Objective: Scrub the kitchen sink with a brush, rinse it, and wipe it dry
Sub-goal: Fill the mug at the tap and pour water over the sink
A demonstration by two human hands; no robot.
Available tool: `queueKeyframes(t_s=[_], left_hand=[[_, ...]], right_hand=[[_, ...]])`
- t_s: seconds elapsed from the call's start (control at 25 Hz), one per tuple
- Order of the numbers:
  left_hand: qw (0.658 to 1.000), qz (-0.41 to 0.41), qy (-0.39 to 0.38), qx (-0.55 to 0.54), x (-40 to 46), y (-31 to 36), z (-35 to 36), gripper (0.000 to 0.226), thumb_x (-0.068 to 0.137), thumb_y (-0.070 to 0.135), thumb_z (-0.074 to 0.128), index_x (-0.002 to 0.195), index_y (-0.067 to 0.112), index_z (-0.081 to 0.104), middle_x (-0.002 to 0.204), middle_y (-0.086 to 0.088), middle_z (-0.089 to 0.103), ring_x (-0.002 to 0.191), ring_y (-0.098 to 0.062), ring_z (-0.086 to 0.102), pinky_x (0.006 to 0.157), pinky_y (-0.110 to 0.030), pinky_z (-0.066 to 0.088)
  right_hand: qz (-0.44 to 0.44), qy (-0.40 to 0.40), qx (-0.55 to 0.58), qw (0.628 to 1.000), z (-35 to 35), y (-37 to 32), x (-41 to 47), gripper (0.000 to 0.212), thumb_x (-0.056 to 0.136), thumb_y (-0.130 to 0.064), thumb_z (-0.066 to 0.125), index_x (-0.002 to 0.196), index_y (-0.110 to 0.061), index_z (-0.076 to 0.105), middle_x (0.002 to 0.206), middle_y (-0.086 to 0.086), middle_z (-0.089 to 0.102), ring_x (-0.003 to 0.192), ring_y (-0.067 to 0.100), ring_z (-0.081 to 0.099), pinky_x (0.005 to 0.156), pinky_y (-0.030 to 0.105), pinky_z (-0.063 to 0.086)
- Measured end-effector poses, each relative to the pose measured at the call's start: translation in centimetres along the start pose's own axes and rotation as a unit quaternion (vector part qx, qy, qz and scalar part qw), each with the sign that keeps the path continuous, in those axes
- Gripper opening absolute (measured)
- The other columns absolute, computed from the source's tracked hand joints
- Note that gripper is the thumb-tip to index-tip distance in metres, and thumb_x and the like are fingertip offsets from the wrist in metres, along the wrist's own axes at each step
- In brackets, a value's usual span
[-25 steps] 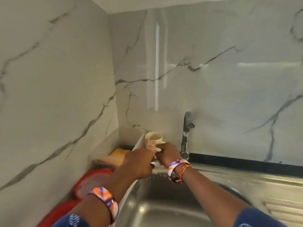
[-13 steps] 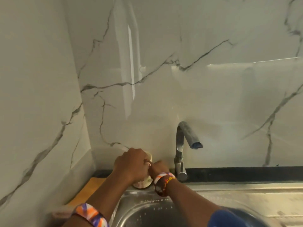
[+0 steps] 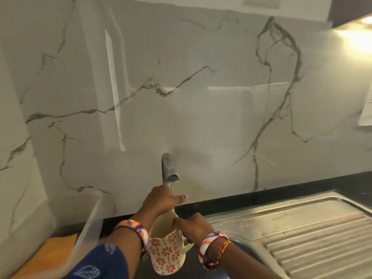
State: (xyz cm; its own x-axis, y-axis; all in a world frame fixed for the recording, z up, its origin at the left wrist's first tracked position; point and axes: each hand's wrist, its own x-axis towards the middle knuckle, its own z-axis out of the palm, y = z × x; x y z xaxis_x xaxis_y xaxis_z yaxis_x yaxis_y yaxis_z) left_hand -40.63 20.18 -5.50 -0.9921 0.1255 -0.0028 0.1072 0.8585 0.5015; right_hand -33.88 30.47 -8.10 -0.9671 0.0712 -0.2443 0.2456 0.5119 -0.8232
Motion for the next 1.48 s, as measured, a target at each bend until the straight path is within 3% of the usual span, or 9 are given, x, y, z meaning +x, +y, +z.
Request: queueKeyframes(t_s=[0.16,0.28,0.4,0.52,0.68,0.88,1.04,1.28,1.48], left_hand=[[0.989,-0.102,0.096,-0.042,1.3,-0.9,1.4,0.027,0.087,0.023,0.064,0.105,0.002,0.068,0.105,-0.012,0.069,0.098,-0.025,0.065,0.068,-0.024,0.043],[0.939,-0.221,0.040,-0.260,0.8,-3.6,1.3,0.024,0.083,0.005,0.067,0.100,-0.012,0.066,0.081,-0.019,0.064,0.075,-0.030,0.062,0.062,-0.035,0.049],[0.893,-0.271,-0.032,-0.359,-0.9,-4.6,1.3,0.016,0.087,0.004,0.063,0.084,-0.012,0.061,0.068,-0.018,0.058,0.058,-0.026,0.054,0.036,-0.026,0.047],[0.878,-0.263,-0.026,-0.399,-1.0,-5.1,1.5,0.018,0.092,0.007,0.059,0.079,-0.005,0.060,0.055,-0.013,0.062,0.055,-0.023,0.058,0.049,-0.029,0.050],[0.874,-0.243,-0.056,-0.417,-1.4,-5.2,1.6,0.024,0.097,0.011,0.050,0.078,-0.001,0.059,0.035,-0.002,0.057,0.051,-0.017,0.059,0.055,-0.029,0.049],[0.874,-0.242,-0.035,-0.421,-1.4,-5.2,2.0,0.026,0.097,0.013,0.049,0.079,-0.002,0.059,0.053,-0.007,0.063,0.061,-0.019,0.058,0.058,-0.028,0.047],[0.892,-0.238,-0.021,-0.384,-1.7,-4.8,2.1,0.028,0.098,0.016,0.049,0.076,0.001,0.058,0.069,-0.010,0.059,0.058,-0.018,0.056,0.057,-0.026,0.046],[0.919,-0.212,-0.039,-0.331,-2.4,-4.1,1.8,0.033,0.101,0.019,0.043,0.120,-0.004,0.058,0.118,-0.020,0.063,0.061,-0.018,0.053,0.058,-0.024,0.043],[0.907,-0.225,-0.053,-0.351,-2.3,-4.4,1.8,0.034,0.101,0.019,0.043,0.123,-0.003,0.056,0.124,-0.020,0.061,0.106,-0.030,0.062,0.084,-0.032,0.050]], right_hand=[[-0.011,0.027,0.021,0.999,-0.6,1.0,-0.7,0.035,0.086,-0.044,0.053,0.094,-0.015,0.071,0.089,0.000,0.066,0.082,0.015,0.059,0.079,0.026,0.048],[-0.005,0.018,0.020,1.000,0.2,2.0,-0.7,0.040,0.089,-0.044,0.052,0.105,-0.012,0.069,0.105,0.003,0.069,0.084,0.013,0.058,0.080,0.024,0.047],[0.011,0.025,0.055,0.998,1.3,2.6,-0.4,0.040,0.089,-0.044,0.051,0.105,-0.010,0.067,0.097,0.002,0.066,0.083,0.012,0.058,0.079,0.024,0.047],[0.030,0.038,0.105,0.993,2.3,3.6,-0.2,0.041,0.088,-0.042,0.054,0.107,-0.008,0.064,0.096,0.002,0.064,0.083,0.014,0.059,0.072,0.022,0.046],[0.050,0.037,0.091,0.994,2.0,5.0,-1.1,0.039,0.090,-0.039,0.050,0.106,-0.006,0.064,0.081,0.001,0.062,0.061,0.008,0.050,0.052,0.016,0.036],[0.034,0.011,0.060,0.998,1.9,6.2,-2.2,0.035,0.094,-0.031,0.042,0.113,-0.009,0.061,0.063,-0.004,0.054,0.050,0.008,0.047,0.045,0.015,0.036],[0.068,0.006,0.044,0.997,2.6,6.9,-2.9,0.030,0.090,-0.030,0.046,0.072,-0.010,0.058,0.057,0.001,0.054,0.045,0.011,0.048,0.042,0.017,0.034],[0.080,0.001,0.008,0.997,3.7,7.7,-2.9,0.035,0.089,-0.032,0.046,0.062,-0.011,0.055,0.053,0.002,0.053,0.045,0.012,0.044,0.046,0.021,0.032],[0.082,0.007,-0.007,0.997,4.6,8.4,-3.0,0.036,0.088,-0.035,0.046,0.063,-0.013,0.057,0.055,0.001,0.057,0.049,0.013,0.049,0.052,0.024,0.038]])
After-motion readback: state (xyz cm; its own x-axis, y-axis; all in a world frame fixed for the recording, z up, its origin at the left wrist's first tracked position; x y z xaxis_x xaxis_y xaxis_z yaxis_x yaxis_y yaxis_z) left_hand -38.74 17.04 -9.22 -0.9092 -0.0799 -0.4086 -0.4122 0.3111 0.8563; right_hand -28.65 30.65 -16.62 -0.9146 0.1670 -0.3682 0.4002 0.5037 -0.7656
